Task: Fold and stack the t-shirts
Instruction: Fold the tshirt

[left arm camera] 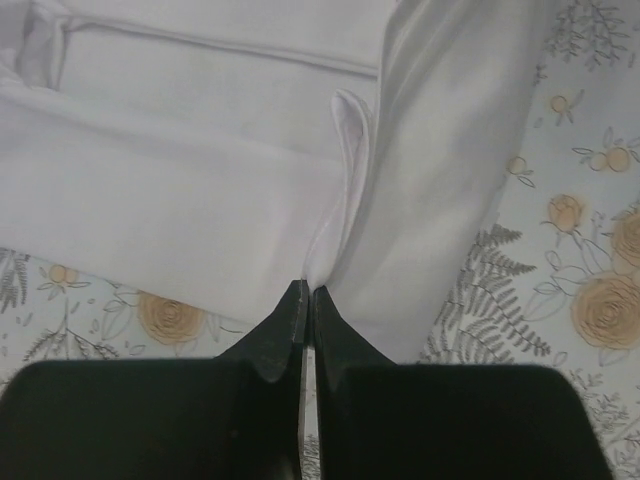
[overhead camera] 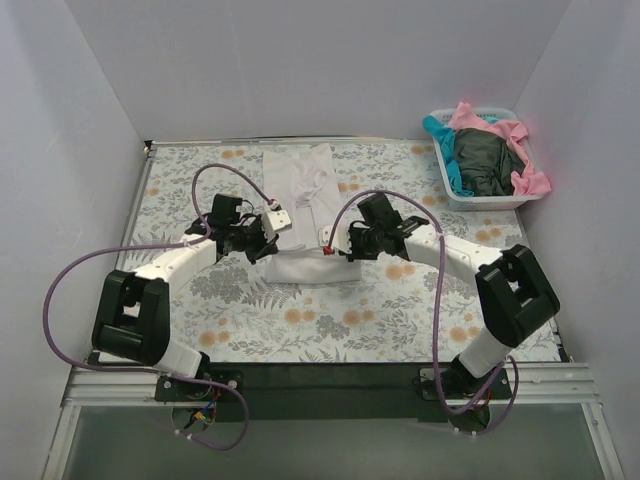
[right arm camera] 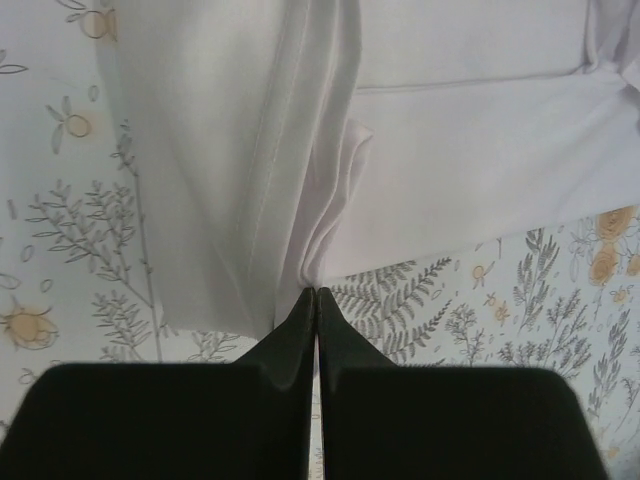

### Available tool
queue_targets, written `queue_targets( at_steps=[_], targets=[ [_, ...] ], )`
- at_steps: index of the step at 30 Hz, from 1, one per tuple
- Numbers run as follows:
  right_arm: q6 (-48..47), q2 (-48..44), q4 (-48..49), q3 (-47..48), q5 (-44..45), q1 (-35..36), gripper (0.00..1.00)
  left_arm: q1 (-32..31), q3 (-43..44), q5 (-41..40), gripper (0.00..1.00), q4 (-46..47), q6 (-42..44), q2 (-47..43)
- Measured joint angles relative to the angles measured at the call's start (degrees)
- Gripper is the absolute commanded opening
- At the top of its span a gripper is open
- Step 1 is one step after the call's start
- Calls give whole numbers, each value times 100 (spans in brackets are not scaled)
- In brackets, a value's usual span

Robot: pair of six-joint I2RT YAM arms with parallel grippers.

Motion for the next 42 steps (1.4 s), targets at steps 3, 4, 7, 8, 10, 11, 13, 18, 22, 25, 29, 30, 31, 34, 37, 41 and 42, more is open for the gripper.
queue_targets(
  at_steps=[3,4,7,8,10,11,13,18,22,25,29,30,31,34,37,41,42],
  targets=[
    [-153,365,2,380,-44,-181,1,85,308,-26,0,175,-42,354],
    [-205,479,0,501,-57,-238,1,116,402,-39,0,234,-46,466],
    [-330,837,2,879,-92,-389,1,214,623,-81,0,378,-37,758],
    [-367,960,4,1008,-111,-435,1,249,680,-94,0,415,-37,850],
    [-433,1193,0,1248,-146,-509,1,313,769,-129,0,446,-31,1012],
    [-461,1303,9,1364,-162,-542,1,339,807,-144,0,476,-28,1080],
    [-514,1504,4,1582,-179,-601,1,396,874,-184,0,551,-24,1224],
    [-560,1996,9,2142,-205,-708,1,487,1121,-278,0,708,-39,1541],
    [-564,2288,-2,2529,-238,-800,1,522,1355,-339,0,850,-44,1797],
    [-564,2500,9,2830,-247,-857,1,538,1523,-396,0,938,-68,2000],
    [-564,2745,4,3134,-271,-901,1,542,1620,-490,0,1049,-105,2190],
    [-562,2822,4,3217,-275,-903,1,544,1622,-518,0,1060,-107,2203],
    [-562,2892,2,3289,-275,-905,1,544,1626,-535,0,1071,-107,2216],
    [-560,3040,0,3416,-278,-916,1,546,1746,-577,0,1126,-116,2328],
    [-557,3150,0,3521,-275,-927,1,553,1851,-623,0,1176,-129,2448],
    [-542,3296,2,3665,-269,-935,4,564,1888,-688,0,1193,-129,2553],
    [-525,3335,0,3711,-254,-935,9,564,1891,-717,2,1196,-129,2573]
  ],
)
